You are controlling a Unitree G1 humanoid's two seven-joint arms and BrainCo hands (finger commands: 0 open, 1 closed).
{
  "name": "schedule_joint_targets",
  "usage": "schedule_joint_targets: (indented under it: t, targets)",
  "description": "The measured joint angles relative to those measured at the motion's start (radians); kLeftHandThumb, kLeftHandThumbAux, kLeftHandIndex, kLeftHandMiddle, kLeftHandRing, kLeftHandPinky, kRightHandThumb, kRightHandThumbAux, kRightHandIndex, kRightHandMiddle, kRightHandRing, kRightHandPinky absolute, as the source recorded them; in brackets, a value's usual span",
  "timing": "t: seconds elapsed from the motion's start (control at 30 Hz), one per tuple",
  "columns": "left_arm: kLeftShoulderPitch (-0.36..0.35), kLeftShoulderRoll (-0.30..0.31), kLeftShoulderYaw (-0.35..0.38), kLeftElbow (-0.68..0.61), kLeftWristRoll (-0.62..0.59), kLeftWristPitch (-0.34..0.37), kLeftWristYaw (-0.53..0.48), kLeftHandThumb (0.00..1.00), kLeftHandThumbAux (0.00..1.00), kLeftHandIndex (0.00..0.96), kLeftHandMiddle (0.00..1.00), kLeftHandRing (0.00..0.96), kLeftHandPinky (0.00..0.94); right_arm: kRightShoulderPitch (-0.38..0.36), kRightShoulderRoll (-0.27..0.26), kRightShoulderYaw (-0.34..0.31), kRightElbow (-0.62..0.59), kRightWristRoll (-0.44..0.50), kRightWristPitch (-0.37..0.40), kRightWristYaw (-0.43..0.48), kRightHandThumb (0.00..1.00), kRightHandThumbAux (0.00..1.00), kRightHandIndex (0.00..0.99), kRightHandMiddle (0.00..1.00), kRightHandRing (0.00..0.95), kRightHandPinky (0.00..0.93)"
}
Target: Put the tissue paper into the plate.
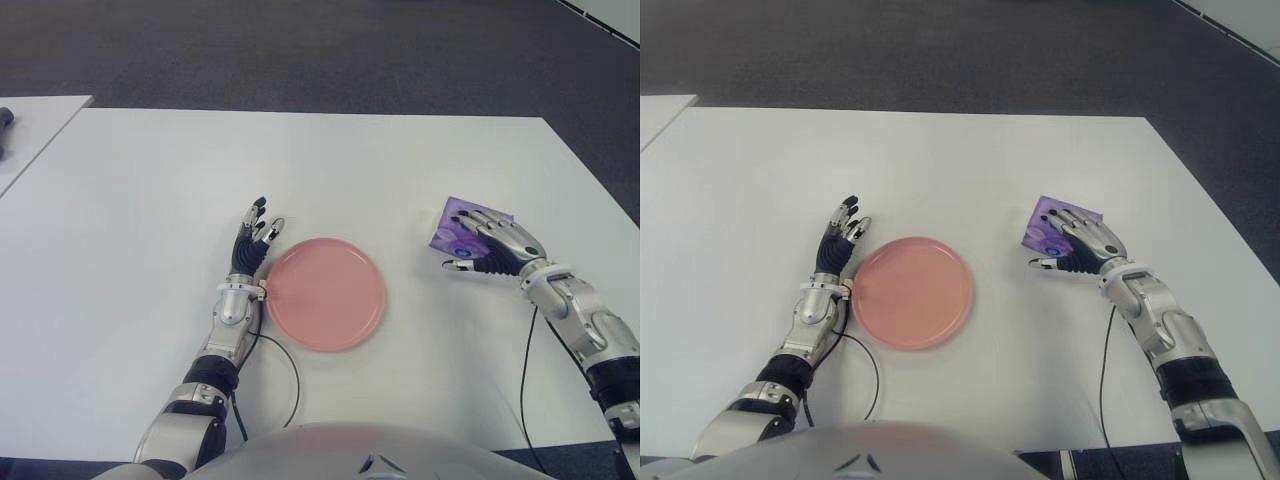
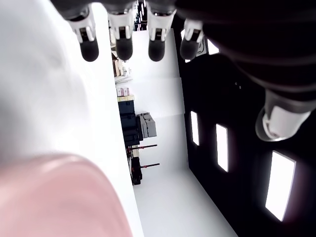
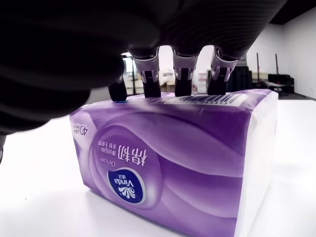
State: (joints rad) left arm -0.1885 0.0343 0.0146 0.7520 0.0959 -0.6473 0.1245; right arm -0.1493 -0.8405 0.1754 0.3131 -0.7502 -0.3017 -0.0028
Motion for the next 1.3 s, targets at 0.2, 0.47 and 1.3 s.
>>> schedule_joint_targets:
  t: [0.2,0.47,1.3]
  targets:
    - [0.003,-0.001,0.000,-0.003,0.000,0.002,0.000,0.000,0.443,0.000,0.000,0.000,0.000,-0.059,0.018,0.049,0.116,-0.018,-0.031,-0.068,0.066,0.313,0.000,0.000,0.000,0.000]
    - [0.008,-0.005,-0.002,-0.010,0.002,0.013,0.000,0.000,0.431,0.000,0.000,0.000,0.000,-0.192,0.061,0.141,0.346,-0.066,-0.079,-0.214,0.077,0.288,0.000,0.000,0.000,0.000]
    - [0.011,-0.005,-0.017,-0.020,0.006,0.018,0.003,0.000,0.413,0.000,0.000,0.000,0.000,-0.312,0.085,0.276,0.586,-0.082,-0.112,-0.453,0.075,0.360,0.000,0.000,0.000,0.000]
